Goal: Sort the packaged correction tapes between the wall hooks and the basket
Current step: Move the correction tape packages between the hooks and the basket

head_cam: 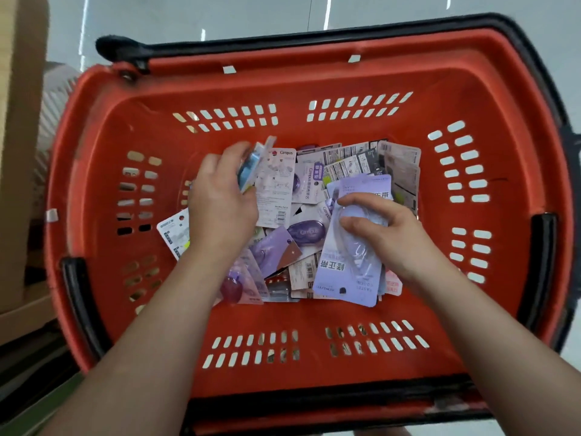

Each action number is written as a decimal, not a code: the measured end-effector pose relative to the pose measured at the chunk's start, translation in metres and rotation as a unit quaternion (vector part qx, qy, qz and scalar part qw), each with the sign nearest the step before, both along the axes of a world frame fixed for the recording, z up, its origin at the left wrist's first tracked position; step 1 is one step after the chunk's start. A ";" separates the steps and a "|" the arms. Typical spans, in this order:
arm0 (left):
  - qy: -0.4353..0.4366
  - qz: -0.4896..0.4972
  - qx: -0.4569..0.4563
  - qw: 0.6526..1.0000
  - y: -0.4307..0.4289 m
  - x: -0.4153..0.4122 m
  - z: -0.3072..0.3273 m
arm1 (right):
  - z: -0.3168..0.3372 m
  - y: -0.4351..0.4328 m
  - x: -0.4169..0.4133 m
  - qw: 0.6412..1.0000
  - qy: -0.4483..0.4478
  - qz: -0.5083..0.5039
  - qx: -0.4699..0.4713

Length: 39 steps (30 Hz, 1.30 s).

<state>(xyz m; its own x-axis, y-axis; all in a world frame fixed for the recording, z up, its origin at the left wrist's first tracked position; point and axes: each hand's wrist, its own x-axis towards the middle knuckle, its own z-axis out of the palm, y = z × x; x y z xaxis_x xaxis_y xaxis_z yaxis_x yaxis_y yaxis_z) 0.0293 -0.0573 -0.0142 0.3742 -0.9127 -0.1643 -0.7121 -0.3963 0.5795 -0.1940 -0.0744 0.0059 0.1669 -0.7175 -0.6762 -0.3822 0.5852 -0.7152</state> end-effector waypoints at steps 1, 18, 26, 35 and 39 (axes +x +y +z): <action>0.027 -0.006 -0.033 0.999 0.002 -0.002 0.018 | 0.005 0.001 0.000 1.000 -0.005 -0.006 0.013; 0.139 -0.265 -0.033 0.954 0.058 -0.024 0.172 | 0.156 0.000 0.022 0.937 -0.225 -0.114 0.240; 0.034 -0.054 -0.132 0.989 0.079 -0.031 0.254 | 0.227 -0.005 0.041 0.944 -0.231 -0.168 0.168; 0.549 0.311 -0.028 0.775 0.078 -0.063 0.362 | 0.313 0.001 0.037 0.992 -0.123 0.010 0.008; 0.535 0.371 -0.029 0.758 0.085 -0.077 0.397 | 0.356 0.001 0.029 0.984 -0.105 0.132 -0.058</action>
